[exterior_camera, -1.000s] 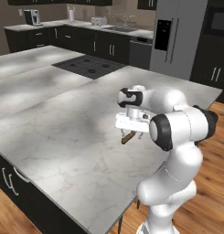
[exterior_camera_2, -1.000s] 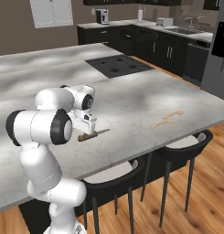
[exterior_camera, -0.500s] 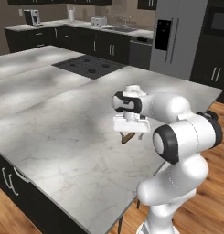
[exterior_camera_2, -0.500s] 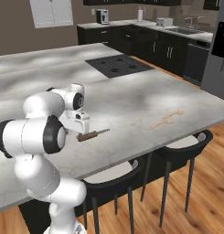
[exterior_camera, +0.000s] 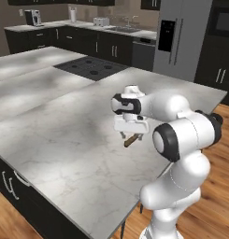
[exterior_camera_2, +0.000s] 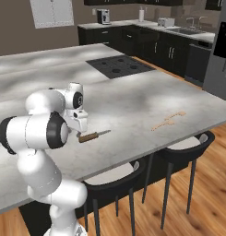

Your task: Pick up the metallic utensils from the counter and place them in the open drawer. Make sure not to pick up any wooden utensils.

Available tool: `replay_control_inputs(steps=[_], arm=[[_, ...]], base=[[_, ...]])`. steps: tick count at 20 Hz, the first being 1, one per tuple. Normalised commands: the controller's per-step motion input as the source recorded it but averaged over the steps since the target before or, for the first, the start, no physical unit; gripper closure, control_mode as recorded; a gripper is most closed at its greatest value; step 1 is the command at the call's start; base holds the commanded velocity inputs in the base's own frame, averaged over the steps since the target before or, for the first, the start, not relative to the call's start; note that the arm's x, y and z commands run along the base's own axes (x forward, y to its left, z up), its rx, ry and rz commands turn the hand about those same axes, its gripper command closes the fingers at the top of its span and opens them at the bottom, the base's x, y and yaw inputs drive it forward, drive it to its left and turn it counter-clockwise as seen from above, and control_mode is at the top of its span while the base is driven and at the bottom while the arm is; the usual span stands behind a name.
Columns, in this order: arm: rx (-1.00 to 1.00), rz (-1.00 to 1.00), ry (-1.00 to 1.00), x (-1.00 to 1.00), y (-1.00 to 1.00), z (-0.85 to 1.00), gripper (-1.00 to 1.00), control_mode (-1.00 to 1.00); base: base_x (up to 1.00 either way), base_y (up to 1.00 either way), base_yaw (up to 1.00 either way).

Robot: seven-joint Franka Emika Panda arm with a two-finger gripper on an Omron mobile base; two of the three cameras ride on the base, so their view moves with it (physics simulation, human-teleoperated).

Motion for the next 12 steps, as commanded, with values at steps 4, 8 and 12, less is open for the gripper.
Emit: replay_control_inputs(steps=[4,8,12], arm=[[-0.01,-0.20,-0.10,0.14,0.00,0.00,-1.00,-1.00],[0.00,-0.16,-0.23,0.03,0.00,0.00,-1.00,-1.00],[0.00,-0.06,-0.32,-0.03,0.01,0.00,-1.00,-1.00]], base=[[0.00,0.00,0.00],[0.00,0.00,0.00],[0.00,0.00,0.00]])
